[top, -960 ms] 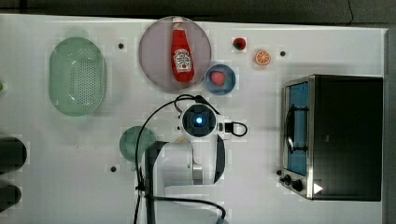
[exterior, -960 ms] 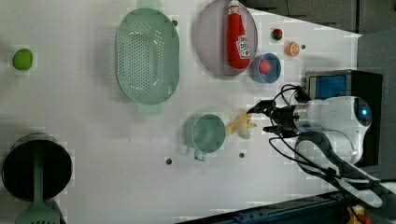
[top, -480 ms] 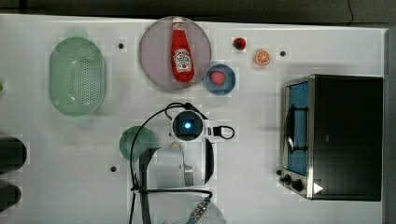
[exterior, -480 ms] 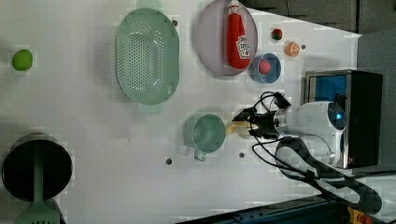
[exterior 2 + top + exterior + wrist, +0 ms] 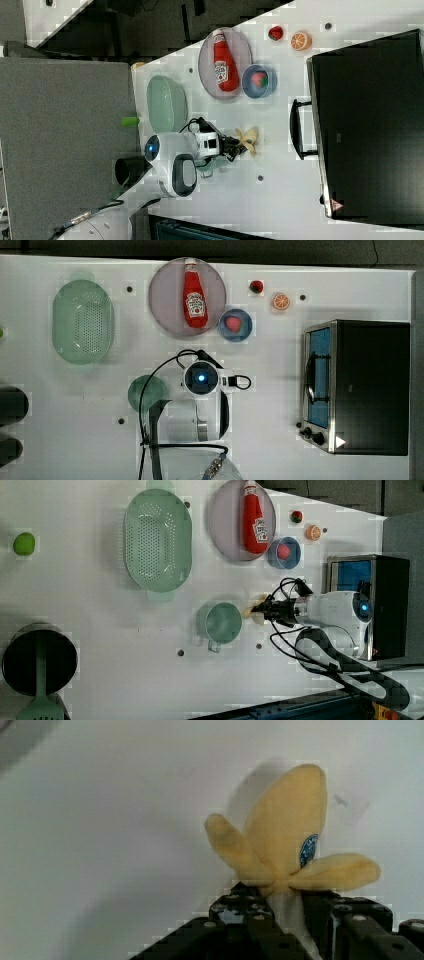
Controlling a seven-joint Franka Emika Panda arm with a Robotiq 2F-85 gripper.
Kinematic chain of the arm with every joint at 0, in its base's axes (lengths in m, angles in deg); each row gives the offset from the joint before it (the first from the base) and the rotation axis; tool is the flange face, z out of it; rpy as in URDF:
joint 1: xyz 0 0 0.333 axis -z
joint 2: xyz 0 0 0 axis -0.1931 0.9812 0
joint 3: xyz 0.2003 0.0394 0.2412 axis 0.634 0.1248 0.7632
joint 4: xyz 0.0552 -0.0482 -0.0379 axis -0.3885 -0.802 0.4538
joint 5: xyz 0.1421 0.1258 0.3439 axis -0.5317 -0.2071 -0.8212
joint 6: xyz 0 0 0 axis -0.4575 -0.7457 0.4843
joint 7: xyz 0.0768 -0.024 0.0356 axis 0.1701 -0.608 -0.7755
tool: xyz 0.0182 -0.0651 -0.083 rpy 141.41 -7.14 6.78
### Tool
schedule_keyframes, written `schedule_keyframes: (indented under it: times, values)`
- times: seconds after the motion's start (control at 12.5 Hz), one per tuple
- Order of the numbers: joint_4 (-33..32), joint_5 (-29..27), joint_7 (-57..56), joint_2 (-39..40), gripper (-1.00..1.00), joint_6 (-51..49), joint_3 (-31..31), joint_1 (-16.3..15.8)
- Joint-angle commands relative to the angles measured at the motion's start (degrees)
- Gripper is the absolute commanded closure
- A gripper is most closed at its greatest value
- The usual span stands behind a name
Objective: Pick banana from table and place on oven.
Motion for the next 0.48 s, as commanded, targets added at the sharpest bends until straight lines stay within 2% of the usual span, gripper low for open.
schedule_keyframes:
  times: [0.08,0.24,0.48]
  values:
    - [0.88,-0.92,-0.78,-5.11,0.5,-1.74,-0.12,0.31]
    - [0.87,-0.92,-0.78,-12.04,0.5,-5.79,-0.12,0.32]
    - [2.75,-0.92,-0.78,-25.25,0.5,-19.01,-0.37,0.48]
